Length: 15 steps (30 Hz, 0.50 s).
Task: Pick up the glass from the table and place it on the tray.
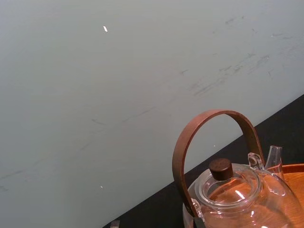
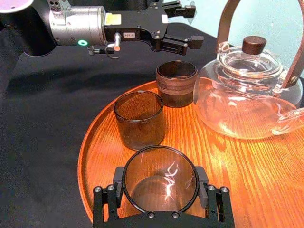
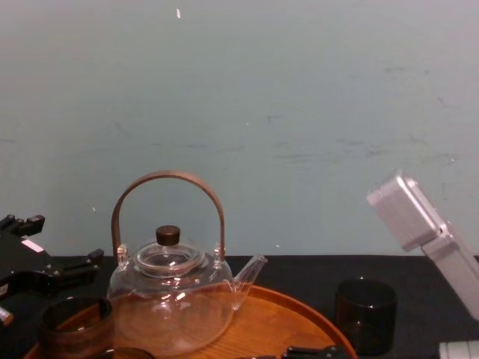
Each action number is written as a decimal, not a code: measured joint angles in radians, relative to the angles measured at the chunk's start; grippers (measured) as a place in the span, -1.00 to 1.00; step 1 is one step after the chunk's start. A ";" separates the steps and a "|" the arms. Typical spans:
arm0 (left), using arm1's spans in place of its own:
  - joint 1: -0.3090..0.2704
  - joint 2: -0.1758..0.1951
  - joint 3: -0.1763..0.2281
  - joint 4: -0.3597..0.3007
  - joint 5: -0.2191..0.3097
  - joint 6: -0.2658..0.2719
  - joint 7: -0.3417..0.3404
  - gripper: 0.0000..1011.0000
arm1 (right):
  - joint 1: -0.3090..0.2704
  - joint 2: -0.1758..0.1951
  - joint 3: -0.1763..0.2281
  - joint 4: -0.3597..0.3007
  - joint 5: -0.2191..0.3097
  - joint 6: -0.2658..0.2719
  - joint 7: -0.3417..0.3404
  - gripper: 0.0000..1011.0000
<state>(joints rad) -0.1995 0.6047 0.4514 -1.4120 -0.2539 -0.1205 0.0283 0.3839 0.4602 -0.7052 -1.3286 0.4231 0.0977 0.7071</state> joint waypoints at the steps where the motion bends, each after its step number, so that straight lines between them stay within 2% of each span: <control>1: 0.000 0.000 0.000 0.000 0.000 0.000 0.000 0.98 | 0.000 0.000 0.000 0.000 0.000 0.000 0.000 0.80; 6: 0.000 0.000 0.000 0.000 0.000 0.000 0.000 0.98 | 0.000 0.000 0.000 0.000 0.000 0.001 0.001 0.84; 9: 0.000 0.000 0.000 0.000 0.000 0.000 0.000 0.98 | 0.000 0.000 0.000 0.000 0.000 0.001 0.001 0.97; 15: 0.000 0.000 0.000 0.000 0.000 0.000 0.000 0.98 | 0.000 0.000 0.001 0.000 0.000 0.001 0.002 0.98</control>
<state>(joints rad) -0.1995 0.6047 0.4513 -1.4120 -0.2539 -0.1206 0.0283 0.3835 0.4603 -0.7044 -1.3291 0.4234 0.0983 0.7088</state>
